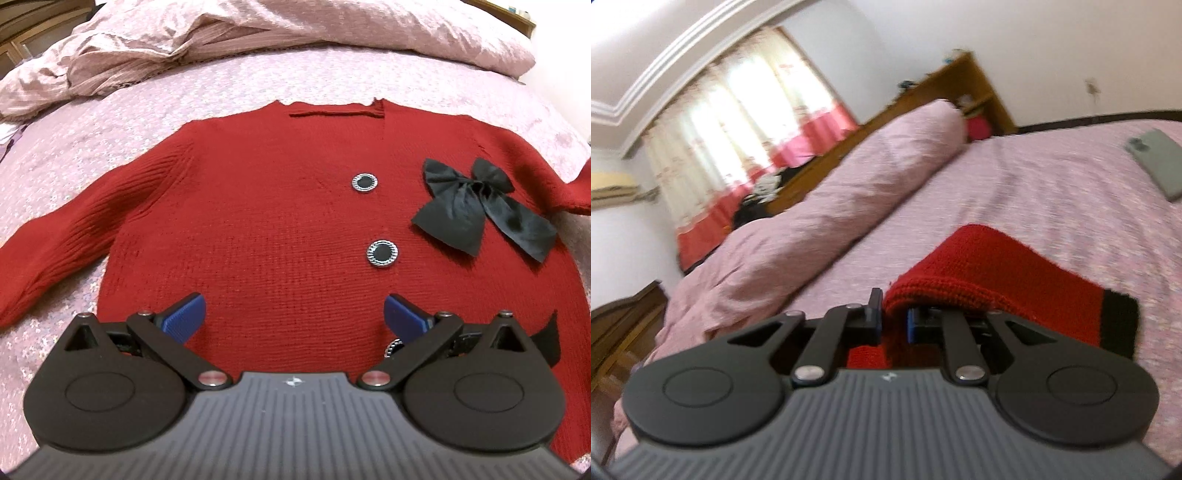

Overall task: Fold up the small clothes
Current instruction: 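Fold the held sleeve across the cardigan front and release it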

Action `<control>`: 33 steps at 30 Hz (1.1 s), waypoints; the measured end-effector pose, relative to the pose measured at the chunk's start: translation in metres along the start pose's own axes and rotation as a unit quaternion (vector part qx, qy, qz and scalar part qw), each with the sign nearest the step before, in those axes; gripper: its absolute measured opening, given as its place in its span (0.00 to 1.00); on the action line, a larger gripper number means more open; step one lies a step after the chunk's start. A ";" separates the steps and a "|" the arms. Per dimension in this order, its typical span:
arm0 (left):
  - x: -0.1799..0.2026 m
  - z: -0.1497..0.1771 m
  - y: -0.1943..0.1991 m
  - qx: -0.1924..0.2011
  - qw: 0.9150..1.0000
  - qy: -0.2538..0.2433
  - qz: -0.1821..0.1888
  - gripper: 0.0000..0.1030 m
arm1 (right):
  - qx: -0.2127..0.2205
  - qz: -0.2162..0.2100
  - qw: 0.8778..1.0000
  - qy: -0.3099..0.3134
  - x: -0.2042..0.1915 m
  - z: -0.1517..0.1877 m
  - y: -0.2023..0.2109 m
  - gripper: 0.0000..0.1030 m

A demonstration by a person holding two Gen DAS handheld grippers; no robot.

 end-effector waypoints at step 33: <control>-0.062 0.014 -0.003 -0.002 0.997 0.061 -0.053 1.00 | -0.252 -0.155 0.931 0.216 -0.143 0.179 -0.021 0.33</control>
Point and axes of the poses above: each gripper's, at about its wrist camera, not at the fingertips, and y roughly against the way its jaws point, x to its right, z to its underside, the point moved 4 cm from there along -y, roughly the way its jaws point, and after that the axes turned 9 degrees about x, right-handed, at the moved point
